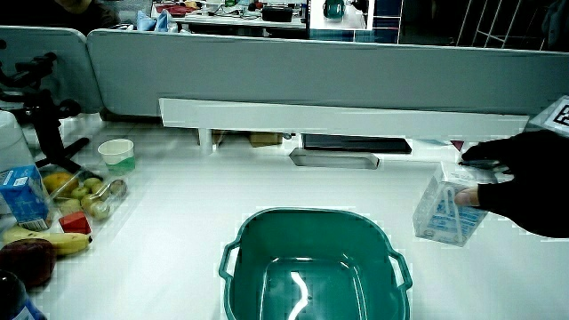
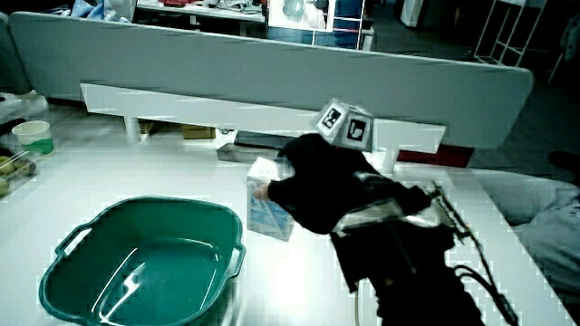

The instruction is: Place milk on desk

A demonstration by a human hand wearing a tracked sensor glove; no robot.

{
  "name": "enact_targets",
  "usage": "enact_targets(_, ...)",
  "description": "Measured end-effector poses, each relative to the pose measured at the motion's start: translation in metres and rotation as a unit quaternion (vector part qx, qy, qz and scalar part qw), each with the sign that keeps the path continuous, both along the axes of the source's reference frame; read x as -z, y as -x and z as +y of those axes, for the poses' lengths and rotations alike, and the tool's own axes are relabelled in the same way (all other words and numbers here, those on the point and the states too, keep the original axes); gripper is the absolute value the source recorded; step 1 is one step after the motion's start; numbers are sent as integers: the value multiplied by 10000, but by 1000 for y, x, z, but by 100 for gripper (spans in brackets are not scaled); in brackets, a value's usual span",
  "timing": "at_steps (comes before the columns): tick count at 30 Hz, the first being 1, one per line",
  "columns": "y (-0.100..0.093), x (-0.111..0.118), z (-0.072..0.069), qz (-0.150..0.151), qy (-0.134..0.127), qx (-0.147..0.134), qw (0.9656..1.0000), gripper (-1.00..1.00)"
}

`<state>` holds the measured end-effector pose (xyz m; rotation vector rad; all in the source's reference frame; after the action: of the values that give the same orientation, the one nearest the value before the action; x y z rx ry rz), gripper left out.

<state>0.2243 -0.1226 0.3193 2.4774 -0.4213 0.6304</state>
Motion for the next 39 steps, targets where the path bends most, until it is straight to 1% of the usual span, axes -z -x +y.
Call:
enact_targets(1, -1, -5, 0, -16, 105, -73, 9999, 0)
enact_targets(2, -3, -11, -1, 34, 16, 1, 10000, 0)
enact_targets(3, -4, -17, -2, 9, 10, 54, 10000, 0)
enact_targets(4, -3, -20, -1, 32, 149, -1, 9999, 0)
enact_targets(5, -3, -23, -1, 138, 127, 2, 9998, 0)
enact_targets(6, -2, -24, 1, 207, 255, -69, 9994, 0)
enact_targets(7, -2, -27, 1, 173, 284, -77, 9994, 0)
enact_targets(8, -1, -27, 2, 307, 23, -205, 9993, 0)
enact_targets(9, 0, -29, 3, 262, 72, -175, 9995, 0)
enact_targets(10, 0, -33, 3, 382, 36, -162, 9991, 0)
enact_targets(13, -1, -45, 3, 481, 125, -138, 9987, 0)
enact_targets(14, 1, -45, 4, 463, 147, -130, 9987, 0)
enact_targets(15, 2, -46, 5, 375, 211, -137, 9990, 0)
enact_targets(16, 2, -48, 6, 373, 220, -178, 9989, 0)
enact_targets(19, 1, -56, 6, 389, 287, -131, 9987, 0)
enact_targets(20, -1, -59, 6, 351, 335, -173, 9987, 0)
enact_targets(24, -1, -62, 7, 246, 374, -200, 9988, 0)
enact_targets(27, -2, -66, 8, 132, 476, -240, 9985, 0)
enact_targets(29, -2, -70, 8, 113, 576, -176, 9981, 0)
enact_targets(31, -4, -75, 8, 102, 637, -209, 9977, 0)
enact_targets(33, -5, -78, 8, 55, 771, -226, 9968, 0)
enact_targets(35, -6, -82, 9, 107, 834, -236, 9962, 0)
enact_targets(36, -6, -82, 9, 83, 811, -189, 9965, 0)
enact_targets(37, -6, -82, 9, -42, 918, -248, 9955, 0)
enact_targets(38, -7, -83, 9, -92, 932, -304, 9951, 0)
enact_targets(39, -8, -87, 8, -47, 1039, -279, 9942, 0)
